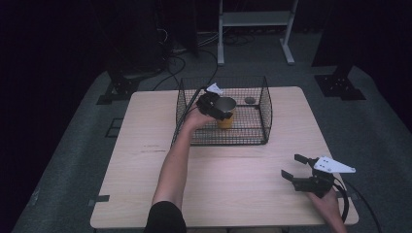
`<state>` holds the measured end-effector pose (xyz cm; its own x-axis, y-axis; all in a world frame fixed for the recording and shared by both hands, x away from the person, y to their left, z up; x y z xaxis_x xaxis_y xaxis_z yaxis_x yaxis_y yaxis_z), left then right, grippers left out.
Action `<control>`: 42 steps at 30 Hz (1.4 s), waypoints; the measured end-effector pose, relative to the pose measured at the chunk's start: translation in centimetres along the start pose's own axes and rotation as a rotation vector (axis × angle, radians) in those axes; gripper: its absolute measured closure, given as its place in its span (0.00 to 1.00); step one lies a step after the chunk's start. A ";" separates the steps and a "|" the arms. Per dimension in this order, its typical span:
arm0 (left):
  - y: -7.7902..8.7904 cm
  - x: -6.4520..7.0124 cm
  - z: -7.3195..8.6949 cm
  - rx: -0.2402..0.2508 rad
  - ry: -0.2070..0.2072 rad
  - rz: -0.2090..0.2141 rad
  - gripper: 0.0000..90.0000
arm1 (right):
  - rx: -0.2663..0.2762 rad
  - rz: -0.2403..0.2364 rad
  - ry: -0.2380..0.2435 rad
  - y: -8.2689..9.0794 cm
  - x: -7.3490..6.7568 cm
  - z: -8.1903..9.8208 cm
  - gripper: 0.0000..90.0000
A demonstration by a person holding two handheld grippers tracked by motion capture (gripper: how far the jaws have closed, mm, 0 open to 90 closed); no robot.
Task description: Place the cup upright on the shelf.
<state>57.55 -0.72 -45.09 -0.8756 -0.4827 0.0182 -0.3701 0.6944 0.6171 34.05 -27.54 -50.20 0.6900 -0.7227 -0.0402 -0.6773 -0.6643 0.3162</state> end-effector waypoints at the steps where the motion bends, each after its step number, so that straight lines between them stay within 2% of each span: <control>1: 0.0 0.0 0.0 0.000 0.000 0.000 0.11 | 0.000 0.000 0.000 0.0 0.0 0.0 0.15; 12: 0.0 0.1 0.0 -0.006 -0.008 -0.008 0.08 | 0.001 0.001 0.001 0.0 0.0 0.0 0.15; 19: 0.2 0.2 -0.5 0.017 -0.007 -0.016 0.05 | 0.001 0.001 0.001 0.0 0.0 0.0 0.15; 24: 0.6 0.3 -1.1 0.054 0.002 -0.021 0.05 | 0.001 0.001 0.001 0.0 0.0 0.0 0.15; 27: 0.9 0.6 -1.8 0.080 -0.006 -0.022 0.04 | 0.001 0.001 0.002 0.0 0.0 0.0 0.15; 36: 1.5 0.9 -2.5 0.094 -0.015 -0.031 0.04 | 0.001 0.000 0.003 0.0 0.0 0.0 0.15; 42: 2.4 1.0 -3.2 0.124 -0.022 -0.036 0.04 | 0.004 -0.003 0.001 0.1 0.0 0.0 0.15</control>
<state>56.74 -1.23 -41.09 -0.8673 -0.4974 -0.0205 -0.4357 0.7383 0.5149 34.01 -27.58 -50.18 0.6922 -0.7206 -0.0400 -0.6763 -0.6671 0.3125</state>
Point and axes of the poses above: each handheld gripper's, and its own axes: y roughly backward along the jaws, z roughly out of its underside, x roughly to its right, the point moved 7 cm from there along -y, roughly forward along the jaws, and after that the axes turned 1 degree about y, right-handed, at the moved point
